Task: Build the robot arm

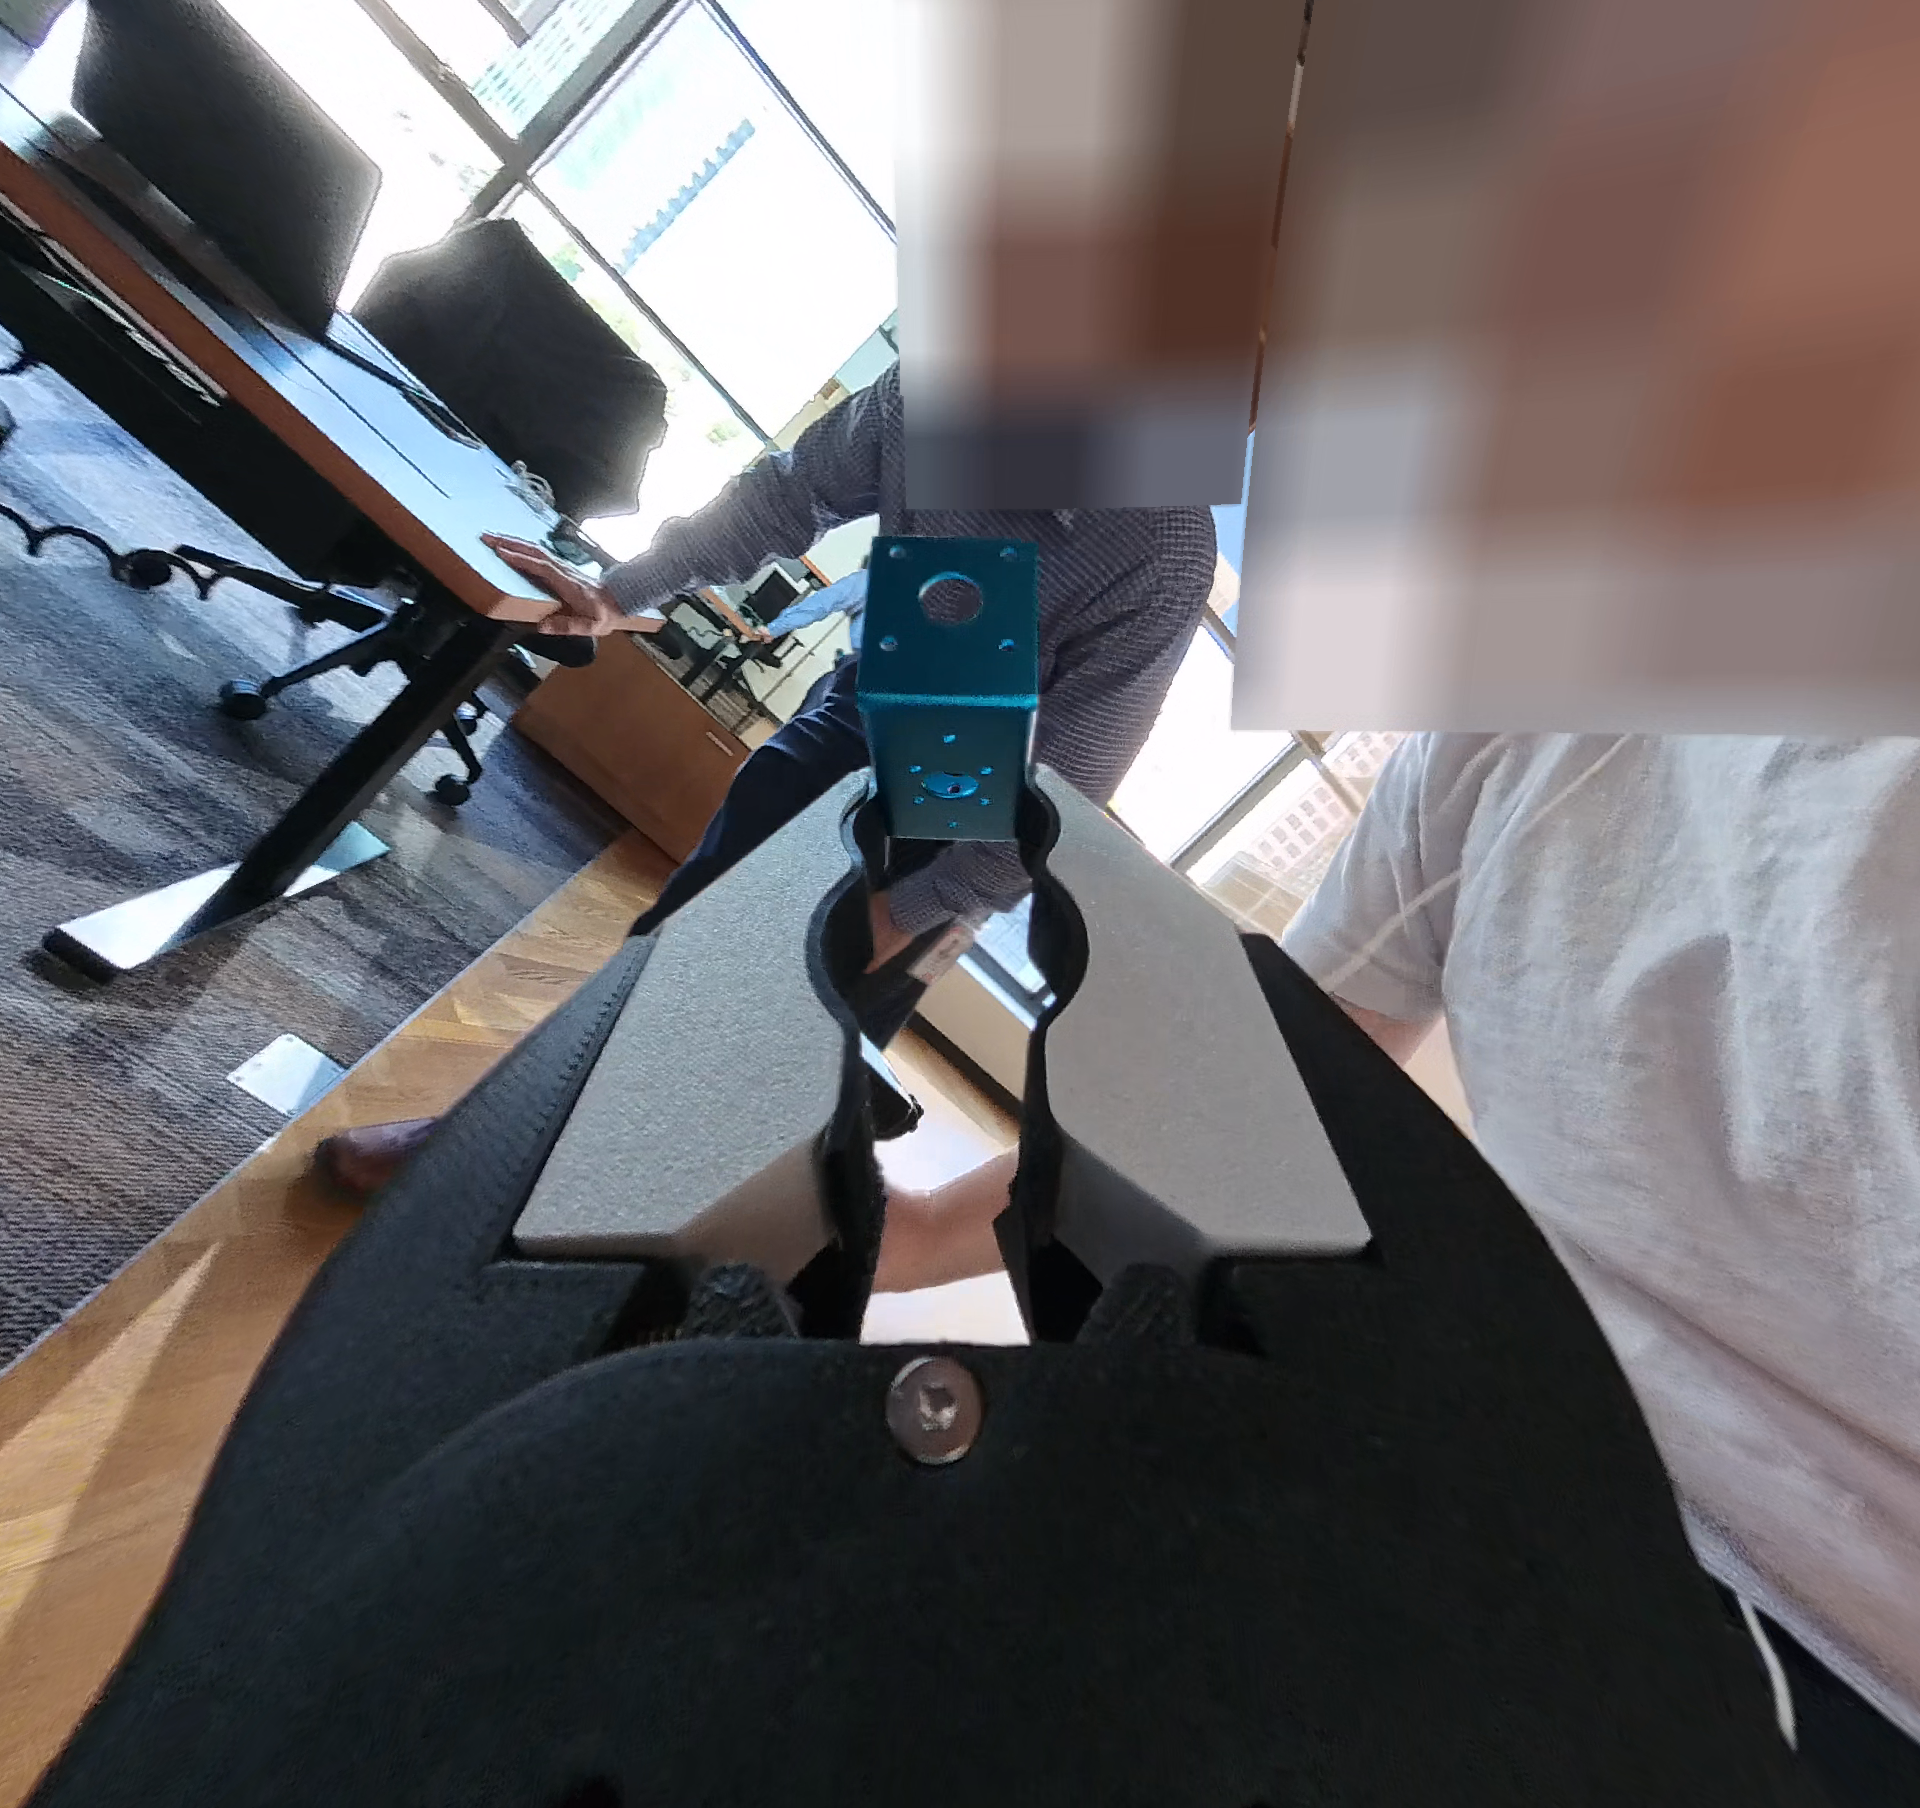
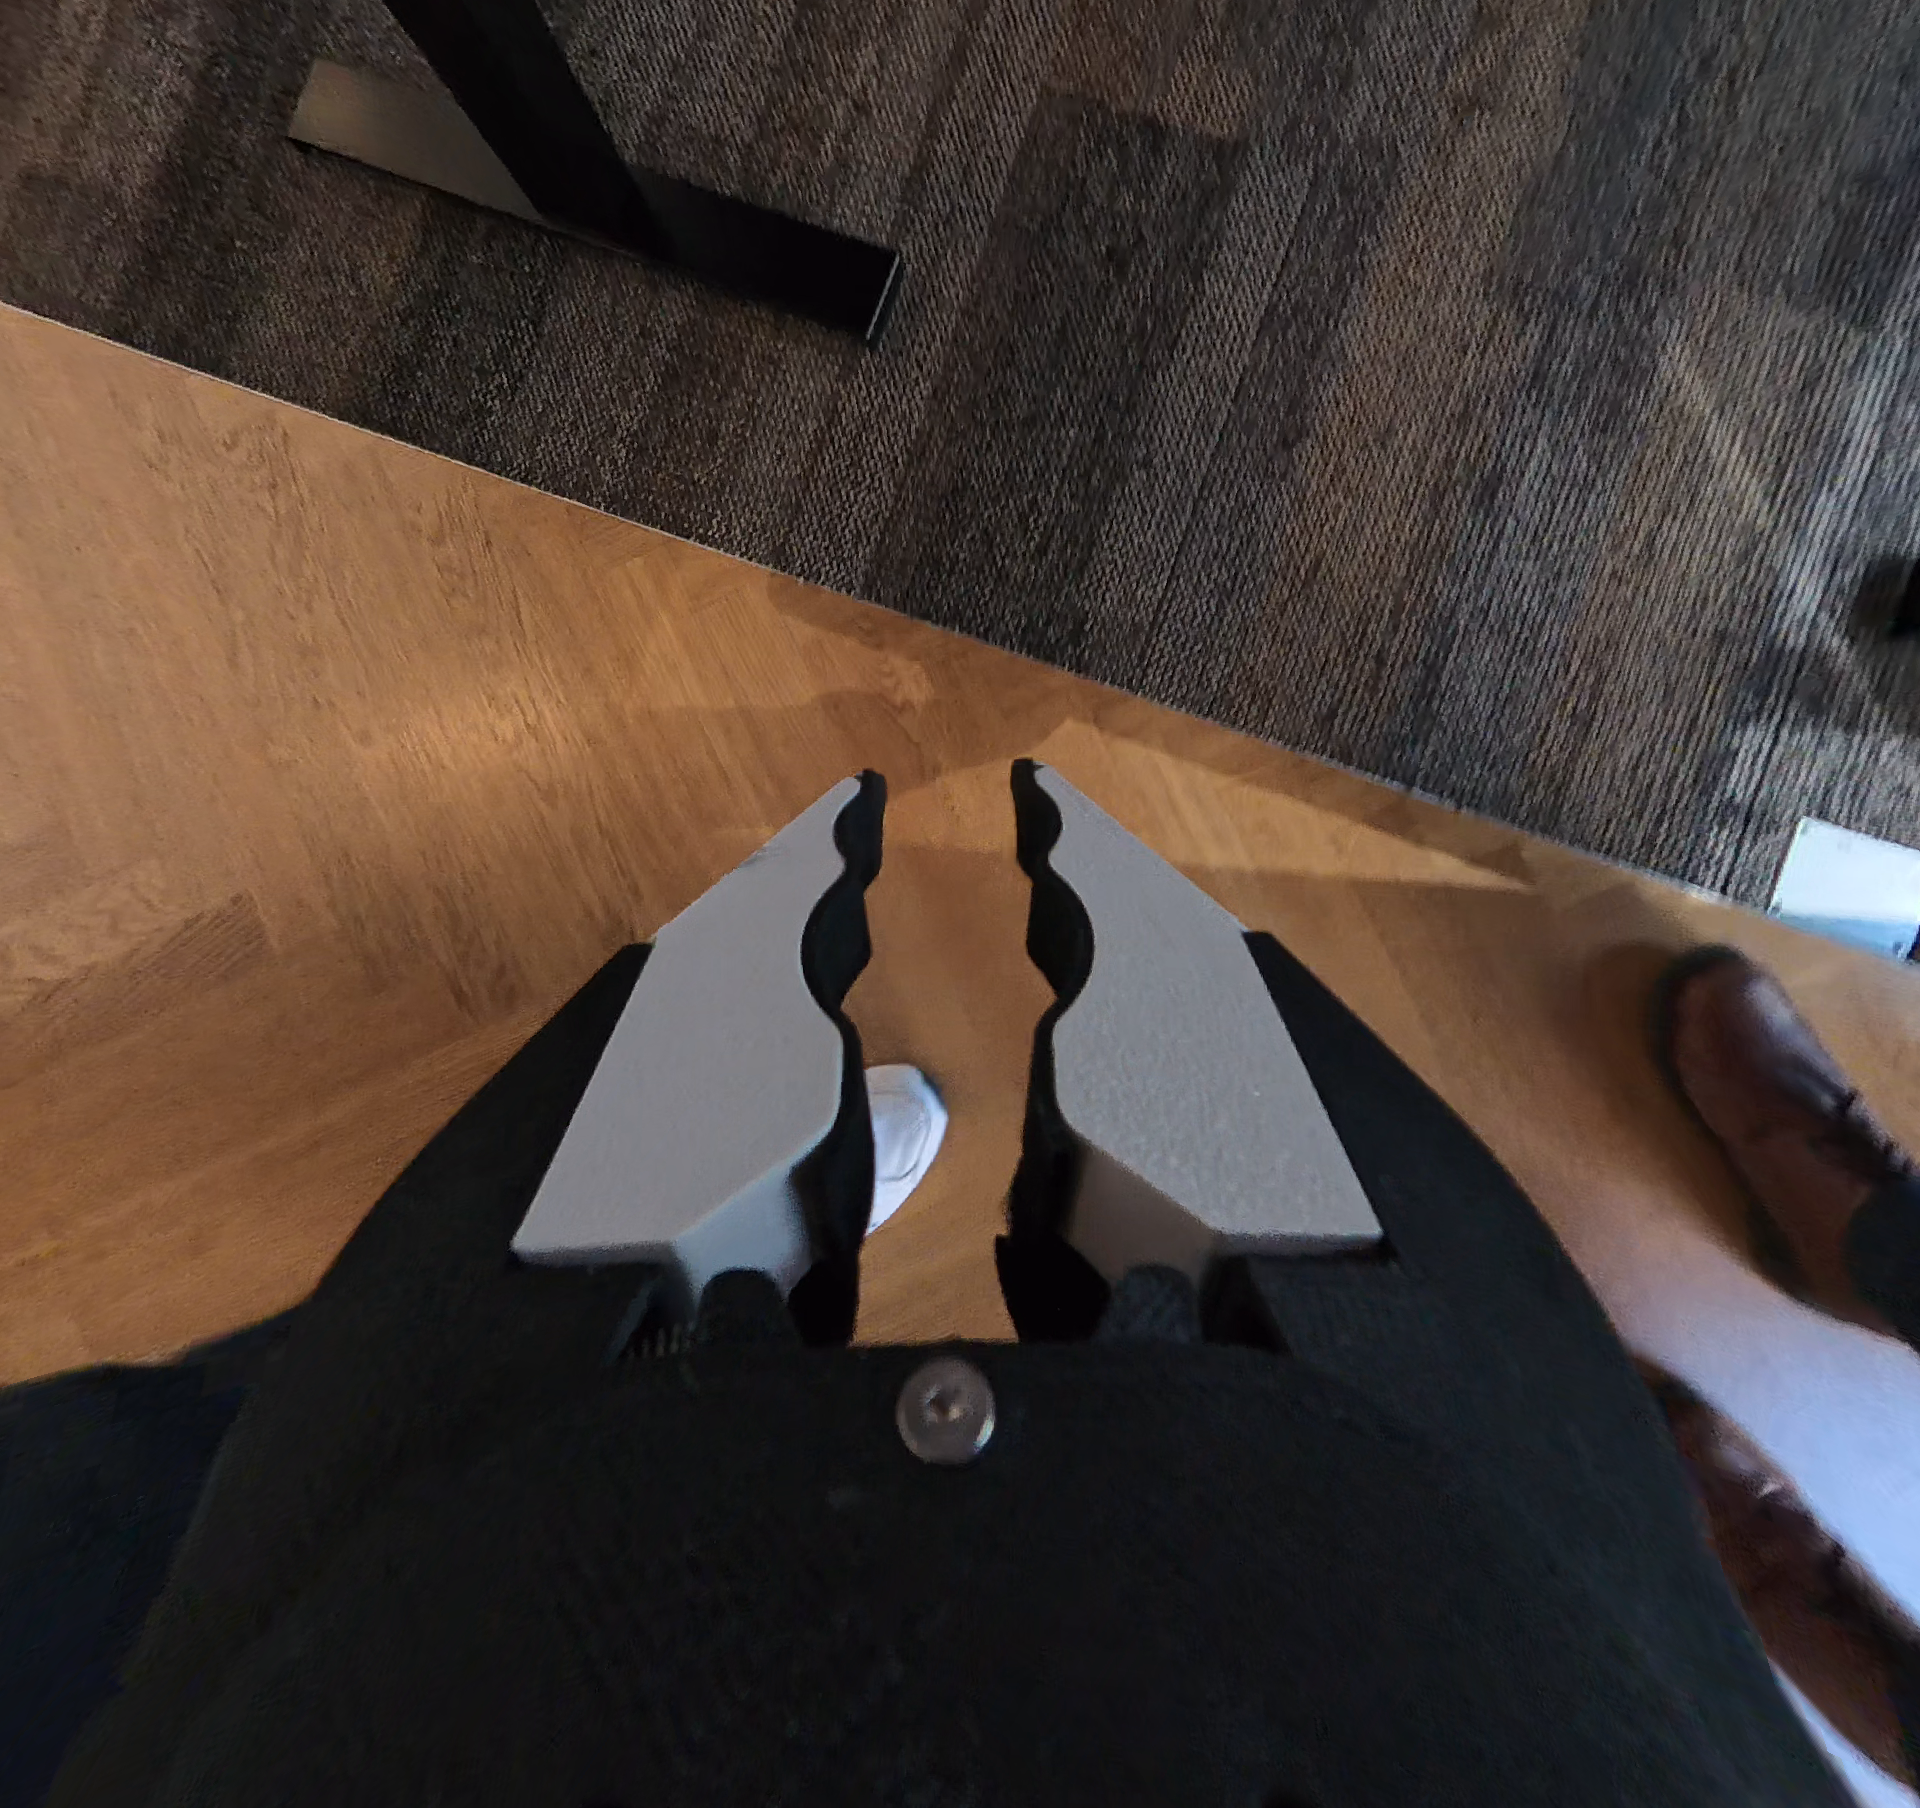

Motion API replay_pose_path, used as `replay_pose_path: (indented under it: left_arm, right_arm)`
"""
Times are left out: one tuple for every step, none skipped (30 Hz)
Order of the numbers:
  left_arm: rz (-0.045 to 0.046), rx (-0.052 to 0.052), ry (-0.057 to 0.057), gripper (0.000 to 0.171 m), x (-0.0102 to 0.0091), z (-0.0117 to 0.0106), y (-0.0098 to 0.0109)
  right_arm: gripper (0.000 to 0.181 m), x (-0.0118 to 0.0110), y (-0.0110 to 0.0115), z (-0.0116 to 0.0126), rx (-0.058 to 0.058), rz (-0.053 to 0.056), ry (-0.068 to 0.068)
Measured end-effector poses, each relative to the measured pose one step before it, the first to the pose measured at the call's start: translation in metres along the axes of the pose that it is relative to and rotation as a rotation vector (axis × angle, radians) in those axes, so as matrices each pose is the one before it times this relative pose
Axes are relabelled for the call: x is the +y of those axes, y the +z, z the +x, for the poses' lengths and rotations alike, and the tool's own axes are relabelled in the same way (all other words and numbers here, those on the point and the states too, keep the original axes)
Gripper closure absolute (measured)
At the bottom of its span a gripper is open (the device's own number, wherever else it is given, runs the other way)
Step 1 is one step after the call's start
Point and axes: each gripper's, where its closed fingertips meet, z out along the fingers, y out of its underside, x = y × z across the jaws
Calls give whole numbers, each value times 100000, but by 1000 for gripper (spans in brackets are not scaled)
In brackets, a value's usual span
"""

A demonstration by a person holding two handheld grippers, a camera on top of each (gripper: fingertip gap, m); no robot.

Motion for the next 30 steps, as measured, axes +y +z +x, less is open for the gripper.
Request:
replay_pose_path:
  left_arm:
    - [539, -1359, 618, 149, -83, -481, 12]
    - [686, -1366, 187, 148, -41, -537, -73]
    - [755, -1660, -110, 148, 17, -625, -132]
    - [340, -2361, -198, 149, 109, -769, -163]
    - [-686, -3515, -203, 149, 288, -982, -202]
    - [-1706, -4442, -63, 149, 443, -1190, -195]
    - [-2202, -4857, -51, 149, 507, -1317, -171]
    - [-2886, -5560, 69, 149, 567, -1488, -130]
    - [-3915, -6032, 635, 149, 643, -1585, -52]
    - [-4751, -5617, 843, 149, 700, -1491, 34]
    - [-3576, -2797, 417, 149, 432, -948, 133]
    - [-1791, -489, -142, 149, 102, -490, 184]
    - [-1346, 746, -298, 149, -20, -180, 217]
    - [-1406, 748, 335, 149, -45, -40, 212]
    - [-1258, 258, 986, 149, -50, -4, 169]
    - [-367, 928, 714, 149, -140, 163, 123]
    - [2010, 3129, -470, 149, -426, 522, 39]
    - [4172, 4924, -2080, 149, -630, 738, -58]
    - [4145, 4913, -2951, 149, -495, 650, -241]
    - [3177, 2980, -2509, 149, -248, 414, -200]
    - [1961, 999, -1580, 149, 14, 184, -223]
    - [1258, -23, -1072, 149, 202, 93, -253]
    - [846, -260, -1295, 148, 310, 53, -240]
    - [866, -198, -1595, 148, 334, 65, -277]
    - [1114, -151, -1701, 149, 342, 51, -327]
    - [719, -171, -1693, 148, 405, 10, -351]
    - [54, -649, -1461, 149, 447, -45, -438]
    - [-8, -1033, -1188, 149, 446, -155, -446]
    - [493, -628, -1229, 149, 392, -110, -474]
    - [1331, 47, -1543, 149, 210, -34, -507]
  right_arm:
    - [157, -569, 479, 573, -654, 482, -2133]
    - [157, -371, 458, 617, -610, -95, -1214]
    - [157, -254, 417, 647, -542, -342, -503]
    - [157, -226, 330, 671, -293, -169, -340]
    - [157, -215, 282, 670, 58, 123, -512]
    - [157, -126, 293, 629, 171, -57, -677]
    - [157, -16, 320, 602, 395, -485, -694]
    - [157, 18, 331, 540, 630, -605, -565]
    - [157, 8, 294, 464, 720, -613, -138]
    - [157, -71, 239, 335, 601, -465, 637]
    - [157, -203, 160, 151, 194, 39, 1382]
    - [157, -307, 104, -47, -171, 371, 1740]
    - [157, -385, 101, -257, -535, 476, 1475]
    - [157, -423, 106, -413, -690, 504, 589]
    - [157, -410, 111, -531, -558, 328, -485]
    - [157, -403, 96, -612, -612, 210, -1074]
    - [157, -397, 81, -684, -831, 315, -929]
    - [157, -365, 68, -722, -1070, 367, -226]
    - [157, -256, 73, -781, -1496, 119, 531]
    - [157, -142, 92, -780, -1525, -71, 707]
    - [157, -32, 118, -727, -1378, -279, 280]
    - [157, 57, 128, -687, -1122, -591, -225]
    - [157, 76, 142, -642, -1033, -534, -673]
    - [157, 156, 164, -645, -1240, -653, -794]
    - [157, 218, 182, -632, -1469, -947, -476]
    - [157, 212, 132, -542, -1134, -779, -503]
    - [157, 145, 92, -372, -352, -262, -979]
    - [157, 149, 84, -265, -93, -135, -906]
    - [157, 203, 81, -242, -359, -300, -355]
    - [157, 279, 93, -168, -278, -560, 115]
